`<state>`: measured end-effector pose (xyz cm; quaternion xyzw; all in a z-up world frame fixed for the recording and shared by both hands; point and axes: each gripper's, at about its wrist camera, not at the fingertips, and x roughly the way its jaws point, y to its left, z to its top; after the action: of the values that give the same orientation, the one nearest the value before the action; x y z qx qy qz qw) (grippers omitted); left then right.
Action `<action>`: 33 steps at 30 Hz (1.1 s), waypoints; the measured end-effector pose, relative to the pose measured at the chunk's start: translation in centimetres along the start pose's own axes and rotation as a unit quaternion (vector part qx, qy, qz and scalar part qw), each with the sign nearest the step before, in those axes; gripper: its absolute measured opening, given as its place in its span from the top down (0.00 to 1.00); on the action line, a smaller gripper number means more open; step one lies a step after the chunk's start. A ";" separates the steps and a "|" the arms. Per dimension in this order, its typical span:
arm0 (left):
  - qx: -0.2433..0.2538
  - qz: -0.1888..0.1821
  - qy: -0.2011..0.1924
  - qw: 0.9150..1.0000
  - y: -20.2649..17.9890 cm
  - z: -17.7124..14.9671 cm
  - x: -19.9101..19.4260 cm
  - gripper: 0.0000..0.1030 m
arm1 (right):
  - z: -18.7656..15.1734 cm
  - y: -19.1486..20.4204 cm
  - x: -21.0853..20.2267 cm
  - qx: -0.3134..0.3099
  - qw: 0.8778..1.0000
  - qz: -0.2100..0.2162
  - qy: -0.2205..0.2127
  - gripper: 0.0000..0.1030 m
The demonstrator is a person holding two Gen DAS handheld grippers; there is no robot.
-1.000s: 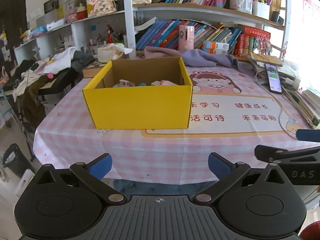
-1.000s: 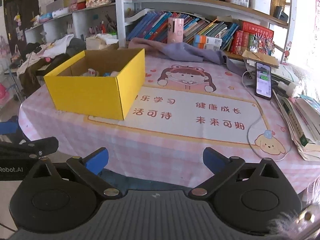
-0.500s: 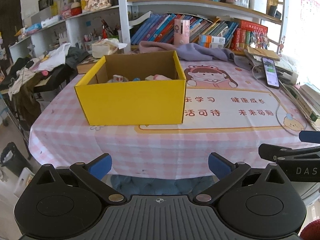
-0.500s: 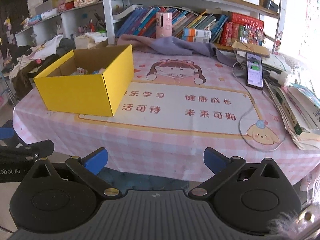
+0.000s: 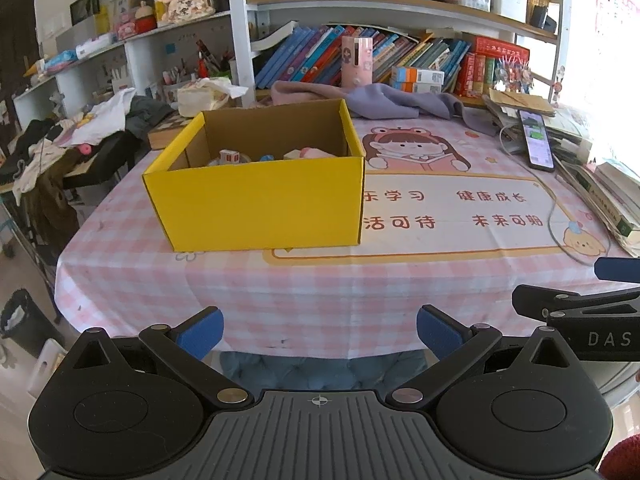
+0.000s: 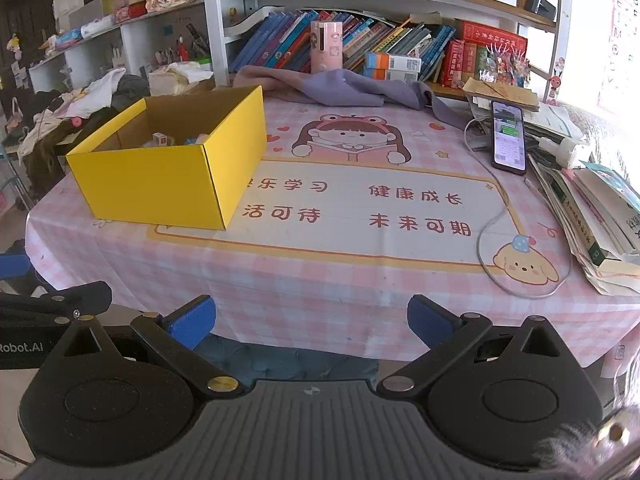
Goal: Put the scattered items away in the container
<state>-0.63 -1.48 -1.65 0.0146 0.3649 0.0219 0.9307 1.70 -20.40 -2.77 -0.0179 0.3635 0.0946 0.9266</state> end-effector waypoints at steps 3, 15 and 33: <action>-0.001 0.001 0.001 1.000 0.0 0.0 0.0 0.00 | -0.1 0.1 0.0 -0.003 1.000 0.002 -0.002 0.00; 0.003 -0.002 0.007 1.000 -0.1 0.1 0.4 0.00 | 0.0 0.1 0.0 -0.001 1.000 0.003 -0.002 0.00; 0.005 -0.007 0.008 1.000 -0.1 0.2 0.9 0.00 | 0.2 0.1 0.4 -0.001 1.000 0.001 0.001 0.00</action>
<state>0.15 -1.49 -2.12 0.0164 0.3723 0.0132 0.9279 2.06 -20.23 -2.88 -0.0180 0.3639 0.0960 0.9263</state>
